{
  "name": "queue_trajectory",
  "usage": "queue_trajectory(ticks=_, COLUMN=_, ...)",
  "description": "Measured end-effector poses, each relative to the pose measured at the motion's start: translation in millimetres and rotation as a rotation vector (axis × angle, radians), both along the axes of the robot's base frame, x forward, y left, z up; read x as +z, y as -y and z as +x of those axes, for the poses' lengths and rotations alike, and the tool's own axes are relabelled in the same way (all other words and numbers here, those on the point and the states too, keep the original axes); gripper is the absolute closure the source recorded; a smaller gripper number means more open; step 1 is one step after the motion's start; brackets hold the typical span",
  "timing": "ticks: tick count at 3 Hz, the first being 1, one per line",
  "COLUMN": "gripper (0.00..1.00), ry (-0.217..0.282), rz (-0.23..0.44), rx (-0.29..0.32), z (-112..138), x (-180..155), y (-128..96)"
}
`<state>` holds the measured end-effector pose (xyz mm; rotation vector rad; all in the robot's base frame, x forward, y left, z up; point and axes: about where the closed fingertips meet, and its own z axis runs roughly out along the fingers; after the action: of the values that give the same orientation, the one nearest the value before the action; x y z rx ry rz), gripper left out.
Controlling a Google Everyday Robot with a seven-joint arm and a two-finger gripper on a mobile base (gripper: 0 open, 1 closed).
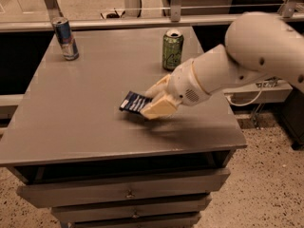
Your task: Move rxbar blueberry near redbull can
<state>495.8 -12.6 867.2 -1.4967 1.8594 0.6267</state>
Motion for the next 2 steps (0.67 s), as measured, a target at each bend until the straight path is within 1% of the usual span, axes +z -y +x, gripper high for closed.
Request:
queue_trajectory(ticks=1, gripper=1.00, ry=0.077, rz=-0.007, rx=-0.027, z=21.6, x=31.7, y=17.4)
queue_trajectory(ticks=2, gripper=1.00, ry=0.089, rz=-0.005, rx=-0.031, z=24.1, x=37.9, y=18.3)
